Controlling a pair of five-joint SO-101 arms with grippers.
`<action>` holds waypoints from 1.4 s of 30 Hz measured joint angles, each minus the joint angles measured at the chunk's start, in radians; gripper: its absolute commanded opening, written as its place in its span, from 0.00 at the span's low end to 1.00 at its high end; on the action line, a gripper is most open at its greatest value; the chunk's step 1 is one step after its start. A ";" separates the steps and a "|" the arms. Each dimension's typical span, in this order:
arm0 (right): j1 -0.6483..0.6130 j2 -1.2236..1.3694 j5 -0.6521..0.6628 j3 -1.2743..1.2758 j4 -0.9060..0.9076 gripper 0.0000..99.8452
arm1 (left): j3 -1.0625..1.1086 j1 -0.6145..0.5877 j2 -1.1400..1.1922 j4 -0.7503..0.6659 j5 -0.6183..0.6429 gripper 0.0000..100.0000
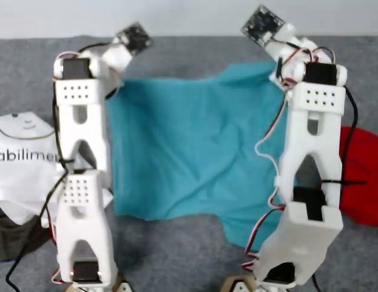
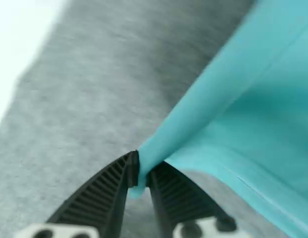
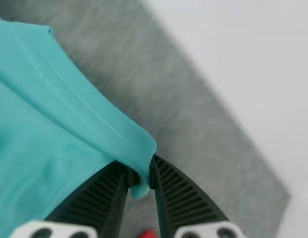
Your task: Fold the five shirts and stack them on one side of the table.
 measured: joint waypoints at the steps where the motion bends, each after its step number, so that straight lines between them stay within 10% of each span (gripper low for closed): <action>1: 0.000 -0.015 0.008 0.000 0.041 0.01 | 0.000 0.002 0.000 0.015 -0.006 0.00; 8: 0.000 -0.086 0.052 0.000 0.262 0.01 | 0.173 0.026 -0.104 0.023 -0.087 0.00; 26: 0.052 -0.189 0.112 0.141 0.571 0.01 | 1.413 0.114 -0.916 0.021 -0.316 0.00; 42: 0.064 -0.413 0.186 0.671 0.526 0.01 | 1.648 0.114 -0.947 0.020 -0.347 0.01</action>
